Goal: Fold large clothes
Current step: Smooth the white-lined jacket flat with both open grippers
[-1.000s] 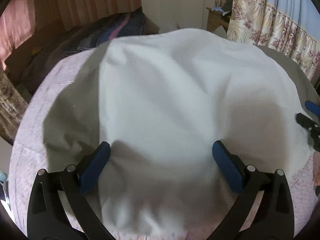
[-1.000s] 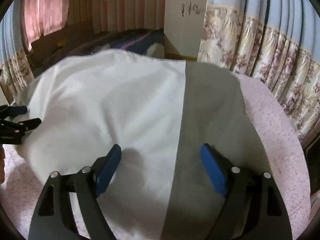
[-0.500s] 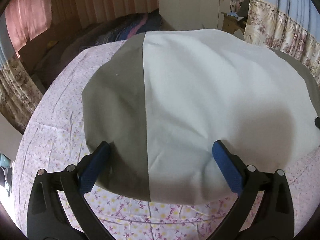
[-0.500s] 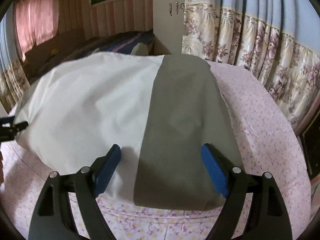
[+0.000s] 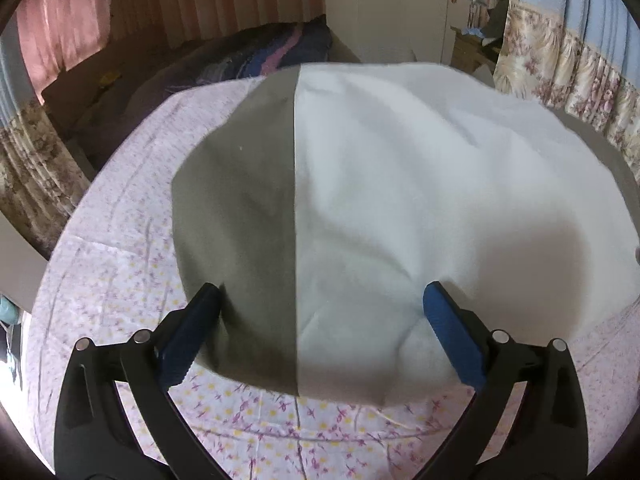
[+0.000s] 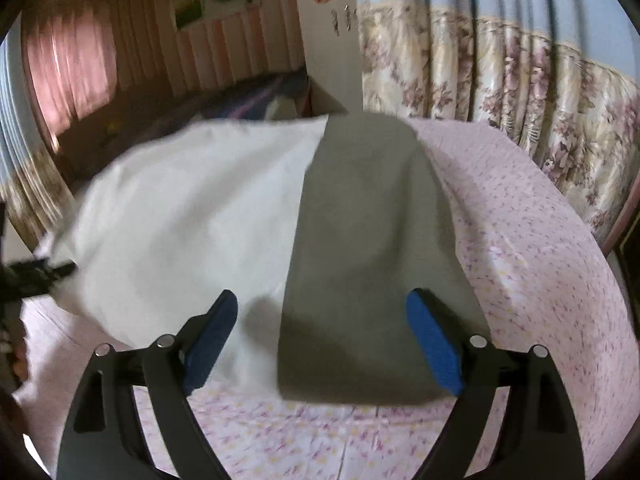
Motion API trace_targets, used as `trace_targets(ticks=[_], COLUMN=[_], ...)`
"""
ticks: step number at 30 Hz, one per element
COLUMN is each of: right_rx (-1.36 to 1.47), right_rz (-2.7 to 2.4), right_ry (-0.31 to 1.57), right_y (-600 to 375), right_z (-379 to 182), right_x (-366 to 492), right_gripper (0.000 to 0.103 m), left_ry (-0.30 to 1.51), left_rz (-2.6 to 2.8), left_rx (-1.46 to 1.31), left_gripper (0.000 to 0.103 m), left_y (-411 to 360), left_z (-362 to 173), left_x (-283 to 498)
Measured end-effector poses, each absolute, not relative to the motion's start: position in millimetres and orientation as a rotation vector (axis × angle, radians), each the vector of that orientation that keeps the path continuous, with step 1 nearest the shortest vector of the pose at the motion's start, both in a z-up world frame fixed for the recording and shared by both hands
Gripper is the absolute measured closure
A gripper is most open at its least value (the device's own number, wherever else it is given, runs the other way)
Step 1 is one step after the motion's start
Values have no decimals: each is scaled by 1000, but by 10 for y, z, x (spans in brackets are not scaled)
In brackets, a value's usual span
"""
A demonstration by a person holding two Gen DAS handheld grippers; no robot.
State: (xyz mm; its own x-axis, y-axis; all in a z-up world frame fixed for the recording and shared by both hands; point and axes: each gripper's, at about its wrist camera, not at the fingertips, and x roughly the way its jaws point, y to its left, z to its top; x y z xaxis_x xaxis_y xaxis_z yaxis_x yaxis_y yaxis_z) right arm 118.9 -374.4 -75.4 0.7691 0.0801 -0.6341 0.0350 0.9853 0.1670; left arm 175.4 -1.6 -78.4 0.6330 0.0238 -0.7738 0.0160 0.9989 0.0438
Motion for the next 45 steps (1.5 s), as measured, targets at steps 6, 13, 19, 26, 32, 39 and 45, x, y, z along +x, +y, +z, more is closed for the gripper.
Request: trace_targets(ticks=[6, 13, 19, 26, 32, 39, 45], right_rx=[350, 435, 495, 580, 534, 485, 380], right_rz=[-77, -108, -89, -21, 3, 22, 28], right_ry=[701, 735, 721, 757, 760, 749, 672], right_y=[-4115, -4258, -4310, -4157, -4081, -3947, -3826], right_z=[-878, -1068, -1031, -1258, -1239, -1180, -919], right_x=[1087, 1178, 1047, 1246, 1467, 1634, 1584], right_gripper=[4, 4, 4, 2, 4, 29, 68], left_ry=[820, 772, 691, 759, 830, 894, 903], left_rz=[-25, -1, 45, -140, -165, -174, -155], left_rx=[52, 72, 120, 87, 120, 108, 162], left_gripper=[3, 3, 3, 3, 3, 3, 3], left_y=[-240, -422, -294, -775, -1101, -1129, -1214], left_z=[-520, -394, -122, -249, -618, -928, -1006], left_x=[1700, 1644, 1404, 1581, 1854, 2045, 2115])
